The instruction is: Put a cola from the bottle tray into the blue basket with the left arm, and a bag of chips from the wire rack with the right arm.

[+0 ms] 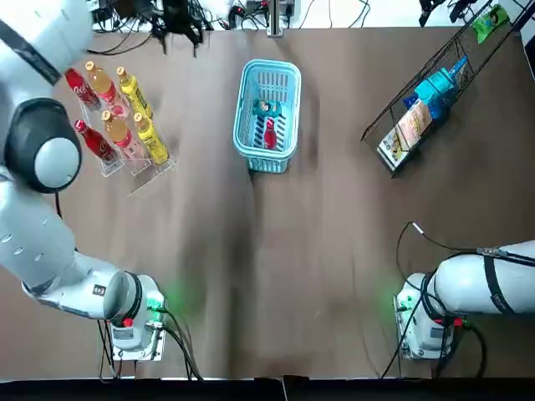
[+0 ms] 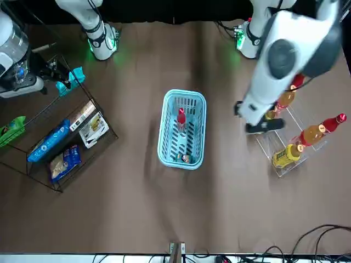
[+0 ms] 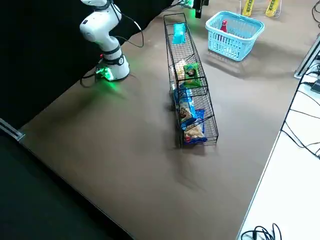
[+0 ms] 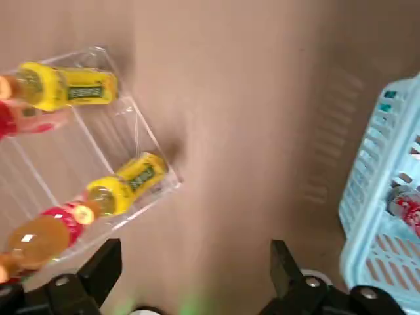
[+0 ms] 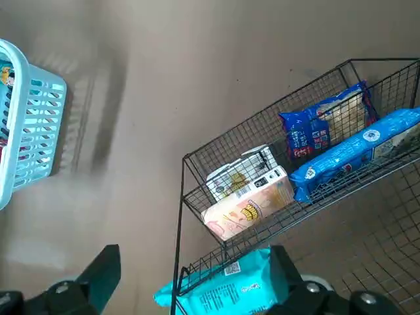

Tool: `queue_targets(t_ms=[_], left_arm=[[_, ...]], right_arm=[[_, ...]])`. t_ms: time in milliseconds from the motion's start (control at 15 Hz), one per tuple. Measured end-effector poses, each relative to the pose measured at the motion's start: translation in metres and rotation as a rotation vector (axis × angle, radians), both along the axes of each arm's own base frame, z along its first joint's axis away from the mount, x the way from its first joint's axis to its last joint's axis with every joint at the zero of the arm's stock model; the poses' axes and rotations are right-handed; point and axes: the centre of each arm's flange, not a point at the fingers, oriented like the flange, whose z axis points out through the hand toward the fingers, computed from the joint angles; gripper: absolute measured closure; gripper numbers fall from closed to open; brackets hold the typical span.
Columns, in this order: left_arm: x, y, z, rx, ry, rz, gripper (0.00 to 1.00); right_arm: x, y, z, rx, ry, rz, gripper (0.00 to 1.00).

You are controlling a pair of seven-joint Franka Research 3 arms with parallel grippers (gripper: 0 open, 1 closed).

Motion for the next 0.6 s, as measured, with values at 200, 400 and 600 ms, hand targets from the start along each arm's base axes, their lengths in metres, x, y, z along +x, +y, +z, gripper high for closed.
queue_targets(t_ms=[200,400,600], left_arm=[[0.001,0.065,0.047,-0.065,-0.008,-0.045,0.0],[-0.011,0.121,0.084,-0.112,0.007,-0.15,0.0],[-0.023,0.142,0.099,-0.129,0.032,-0.244,0.0]], right_arm=[[0.0,-0.003,0.0,0.001,0.0,-0.005,0.0],[0.0,-0.003,-0.001,0.0,0.002,-0.006,0.0],[0.0,-0.003,-0.004,0.0,0.007,-0.006,0.0]])
